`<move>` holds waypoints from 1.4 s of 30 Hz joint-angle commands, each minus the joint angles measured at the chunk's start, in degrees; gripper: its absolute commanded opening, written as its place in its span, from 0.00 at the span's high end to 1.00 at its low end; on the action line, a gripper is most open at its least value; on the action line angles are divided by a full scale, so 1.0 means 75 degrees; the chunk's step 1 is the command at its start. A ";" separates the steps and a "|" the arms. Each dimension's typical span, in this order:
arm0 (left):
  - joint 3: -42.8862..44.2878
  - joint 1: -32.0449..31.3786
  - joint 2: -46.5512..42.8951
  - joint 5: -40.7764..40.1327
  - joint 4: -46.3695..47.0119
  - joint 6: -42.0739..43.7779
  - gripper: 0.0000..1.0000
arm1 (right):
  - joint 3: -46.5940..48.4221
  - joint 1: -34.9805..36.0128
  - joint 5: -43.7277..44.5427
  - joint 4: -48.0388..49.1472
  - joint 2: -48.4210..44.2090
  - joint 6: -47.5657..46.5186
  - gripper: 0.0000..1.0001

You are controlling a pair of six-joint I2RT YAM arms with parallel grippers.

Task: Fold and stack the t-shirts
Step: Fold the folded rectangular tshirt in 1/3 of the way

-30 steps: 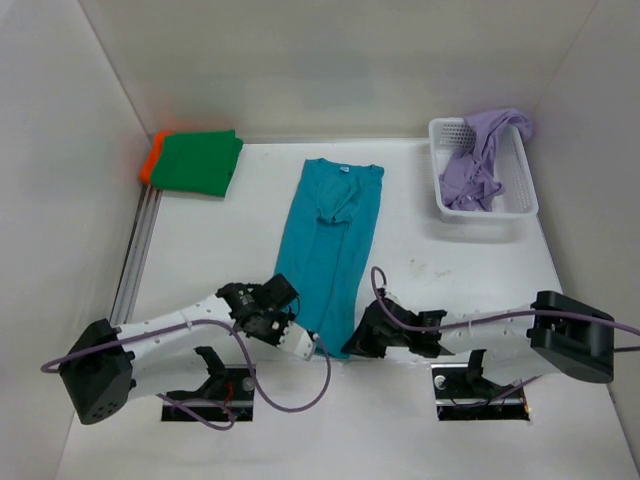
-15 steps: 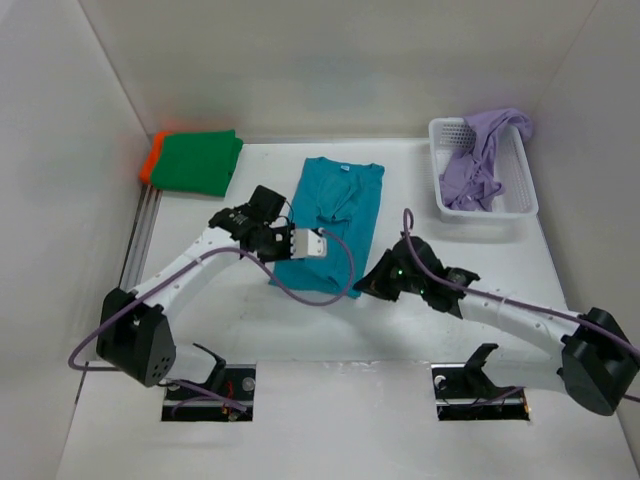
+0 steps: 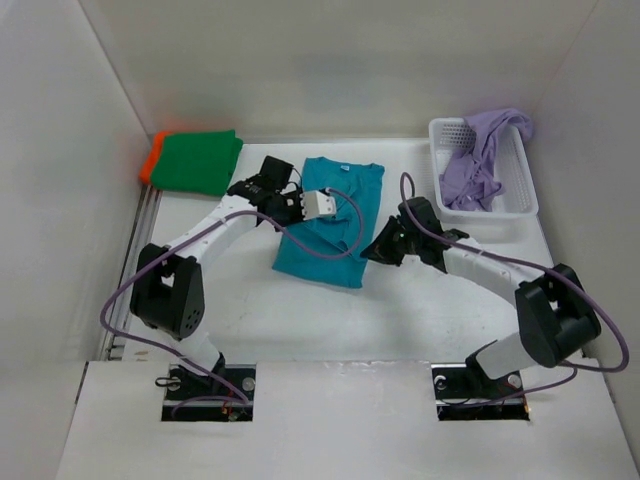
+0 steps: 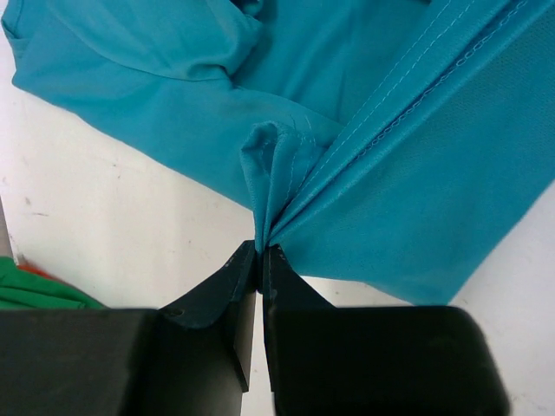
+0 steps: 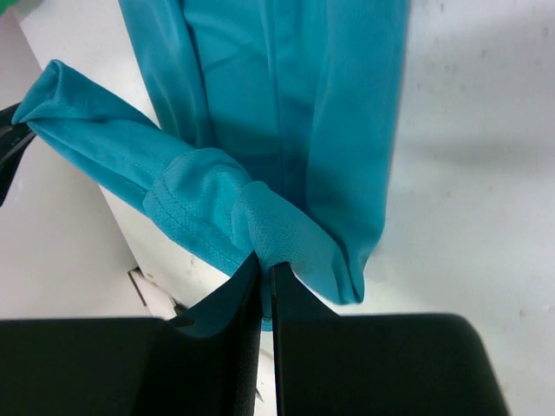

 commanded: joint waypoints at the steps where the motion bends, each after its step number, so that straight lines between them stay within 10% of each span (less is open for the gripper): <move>1: 0.0467 0.0139 0.0284 -0.0015 0.0484 -0.0255 0.98 | 0.0638 -0.0215 -0.0342 0.0118 0.0431 -0.0457 0.91; 26: 0.1908 0.0573 0.2160 -0.0296 0.1597 -0.0759 0.95 | 0.2936 -0.1493 -0.0929 -0.0468 0.2998 -0.1184 0.90; 29: 0.2026 0.0561 0.2359 -0.0343 0.1597 -0.0747 0.93 | 0.2971 -0.1633 -0.0894 -0.0363 0.3092 -0.1184 0.76; 34: 0.2155 0.0643 0.2676 -0.0681 0.2018 -0.0840 0.80 | 0.3532 -0.1821 -0.0952 -0.0187 0.3479 -0.1196 0.56; 42: 0.2740 0.0971 0.2583 -0.1502 0.2933 -0.1297 0.49 | 0.4108 -0.2044 -0.0426 -0.0070 0.3082 -0.1594 0.55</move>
